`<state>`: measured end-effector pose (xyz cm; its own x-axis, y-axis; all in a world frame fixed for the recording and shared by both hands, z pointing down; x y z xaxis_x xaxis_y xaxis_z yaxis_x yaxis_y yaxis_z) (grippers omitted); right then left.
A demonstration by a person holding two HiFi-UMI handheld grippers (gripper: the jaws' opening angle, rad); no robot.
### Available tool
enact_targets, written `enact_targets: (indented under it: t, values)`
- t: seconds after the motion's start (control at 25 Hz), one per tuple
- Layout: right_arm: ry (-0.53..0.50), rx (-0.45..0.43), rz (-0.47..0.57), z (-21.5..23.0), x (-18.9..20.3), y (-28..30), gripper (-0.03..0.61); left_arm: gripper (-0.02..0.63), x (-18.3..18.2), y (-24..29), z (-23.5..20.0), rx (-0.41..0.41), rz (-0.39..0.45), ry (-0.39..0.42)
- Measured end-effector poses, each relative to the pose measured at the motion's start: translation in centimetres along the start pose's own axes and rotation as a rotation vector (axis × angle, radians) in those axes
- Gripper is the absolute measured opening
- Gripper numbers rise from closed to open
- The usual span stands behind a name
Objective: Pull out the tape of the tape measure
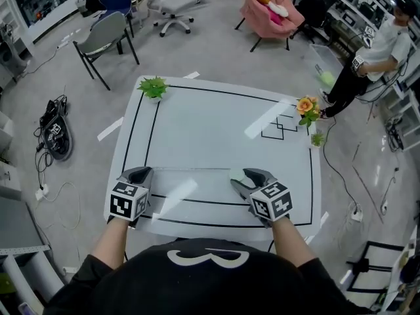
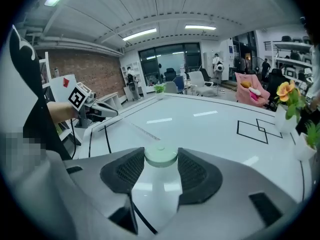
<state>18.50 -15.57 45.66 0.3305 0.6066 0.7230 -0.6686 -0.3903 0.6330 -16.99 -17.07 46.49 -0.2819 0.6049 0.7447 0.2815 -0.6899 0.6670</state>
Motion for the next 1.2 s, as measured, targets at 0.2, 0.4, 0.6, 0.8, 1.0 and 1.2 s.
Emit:
enact_targets:
  t: [0.2, 0.4, 0.6, 0.8, 1.0, 1.2]
  values:
    - [-0.017, 0.014, -0.056, 0.3, 1.7, 1.1, 0.215, 0.014, 1.7, 1.4, 0.9, -0.015, -0.054, 0.038]
    - [-0.003, 0.028, -0.081, 0.2, 2.3, 1.6, 0.215, 0.013, 2.3, 1.7, 1.5, -0.042, -0.064, 0.085]
    - [-0.028, 0.048, -0.120, 0.0, 2.9, 1.9, 0.215, 0.014, 2.5, 1.6, 1.9, -0.066, -0.089, 0.130]
    - [-0.039, 0.046, -0.129, -0.2, 2.9, 2.2, 0.215, 0.019, 2.6, 1.6, 1.9, -0.062, -0.065, 0.136]
    - [-0.036, 0.031, -0.100, -0.3, 2.9, 2.0, 0.218, 0.105, 3.1, 0.7, 1.3, -0.046, -0.050, 0.073]
    - [-0.058, 0.034, -0.030, -0.3, 2.3, 0.6, 0.219, 0.153, 2.8, -1.1, 1.1, 0.017, 0.022, -0.042]
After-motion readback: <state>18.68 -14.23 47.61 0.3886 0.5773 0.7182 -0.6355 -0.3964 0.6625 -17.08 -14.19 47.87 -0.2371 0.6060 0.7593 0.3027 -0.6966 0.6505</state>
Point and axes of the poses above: the fingertips, and each gripper's own axes: y forward along the fingers, z to its right, x out of its underside, the point moved 10 cm from there along -y, backward along the fingers, and after that the axes turned 10 degrees about -x, right-handed, at the moved point
